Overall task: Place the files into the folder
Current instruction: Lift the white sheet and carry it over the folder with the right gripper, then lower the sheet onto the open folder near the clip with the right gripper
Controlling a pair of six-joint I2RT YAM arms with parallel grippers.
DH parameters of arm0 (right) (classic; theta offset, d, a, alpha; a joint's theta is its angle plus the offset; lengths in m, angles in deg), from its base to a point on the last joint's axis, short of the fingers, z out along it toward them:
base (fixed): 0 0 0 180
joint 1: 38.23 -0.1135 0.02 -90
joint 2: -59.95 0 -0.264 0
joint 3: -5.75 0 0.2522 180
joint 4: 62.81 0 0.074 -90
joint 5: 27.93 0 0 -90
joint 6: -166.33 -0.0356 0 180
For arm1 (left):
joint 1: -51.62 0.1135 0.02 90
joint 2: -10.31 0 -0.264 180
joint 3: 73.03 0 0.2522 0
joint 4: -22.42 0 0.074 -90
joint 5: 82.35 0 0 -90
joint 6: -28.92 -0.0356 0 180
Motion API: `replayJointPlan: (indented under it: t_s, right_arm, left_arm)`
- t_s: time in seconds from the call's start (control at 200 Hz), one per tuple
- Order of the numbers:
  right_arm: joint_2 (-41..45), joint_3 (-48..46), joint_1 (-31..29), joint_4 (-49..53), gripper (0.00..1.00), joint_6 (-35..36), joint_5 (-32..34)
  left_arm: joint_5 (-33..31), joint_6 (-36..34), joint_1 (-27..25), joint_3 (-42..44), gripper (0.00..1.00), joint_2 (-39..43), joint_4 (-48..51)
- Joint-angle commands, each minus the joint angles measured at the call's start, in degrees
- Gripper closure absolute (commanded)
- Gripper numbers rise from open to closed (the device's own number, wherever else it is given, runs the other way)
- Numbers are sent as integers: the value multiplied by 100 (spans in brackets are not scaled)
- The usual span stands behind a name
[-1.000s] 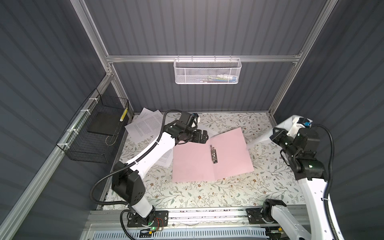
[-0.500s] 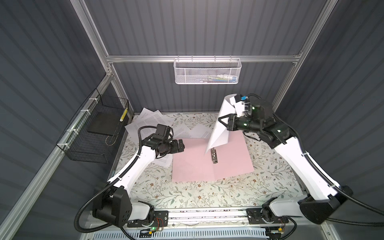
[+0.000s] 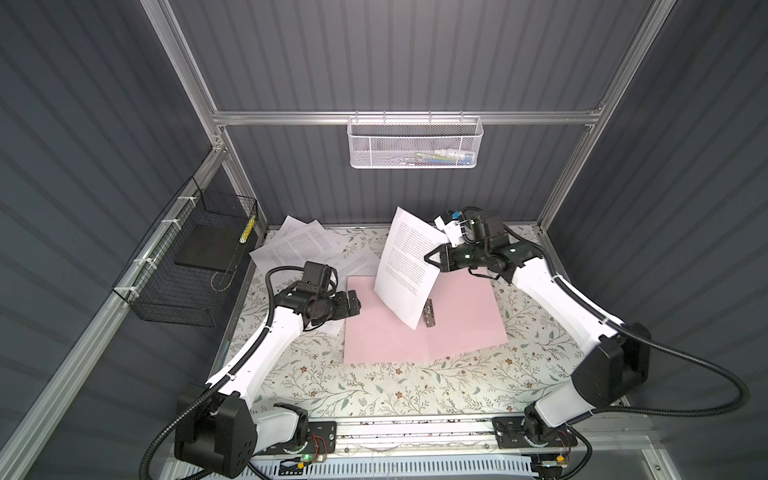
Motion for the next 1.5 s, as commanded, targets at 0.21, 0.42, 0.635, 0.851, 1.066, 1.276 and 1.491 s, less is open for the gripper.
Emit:
replayJointPlan:
  t_s: [0.21,0.42,0.635,0.851,1.066,1.276,1.491]
  right_arm:
    - [-1242,805,-3,692,100,2491,-246]
    - [-1327,1064,25,962,100,2949,-90]
    - [-1548,1332,6,1463,100,3508,-369]
    - [-1744,1760,2,2076,100,3921,-259]
    - [-1901,2054,-54,2352,100,4148,-413]
    - [-2026,2127,-198,2441,100,4196,-560]
    - [-2089,2171,-262,2387,100,4132,-739]
  left_arm:
    - [111,60,34,381,0,9,-25]
    - [102,61,33,453,0,15,-106]
    - [180,79,33,462,0,-57,-210]
    - [173,33,40,483,0,-81,-221]
    - [246,34,33,552,0,-131,-333]
    - [322,29,39,588,0,-144,-392]
    - [485,176,40,868,0,-140,-586]
